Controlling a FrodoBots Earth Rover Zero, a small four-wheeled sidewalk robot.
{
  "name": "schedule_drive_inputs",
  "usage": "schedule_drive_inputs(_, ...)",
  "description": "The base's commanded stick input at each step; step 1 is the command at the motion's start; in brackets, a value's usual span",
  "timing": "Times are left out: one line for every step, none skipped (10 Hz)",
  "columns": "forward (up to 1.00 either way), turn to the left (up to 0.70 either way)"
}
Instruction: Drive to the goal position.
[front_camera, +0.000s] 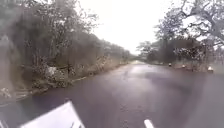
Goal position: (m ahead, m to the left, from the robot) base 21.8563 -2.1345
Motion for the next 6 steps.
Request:
schedule_drive_inputs(1.00, -0.40)
schedule_drive_inputs(1.00, -0.40)
schedule_drive_inputs(1.00, -0.40)
schedule_drive_inputs(1.00, -0.40)
schedule_drive_inputs(1.00, -0.40)
schedule_drive_inputs(1.00, -0.40)
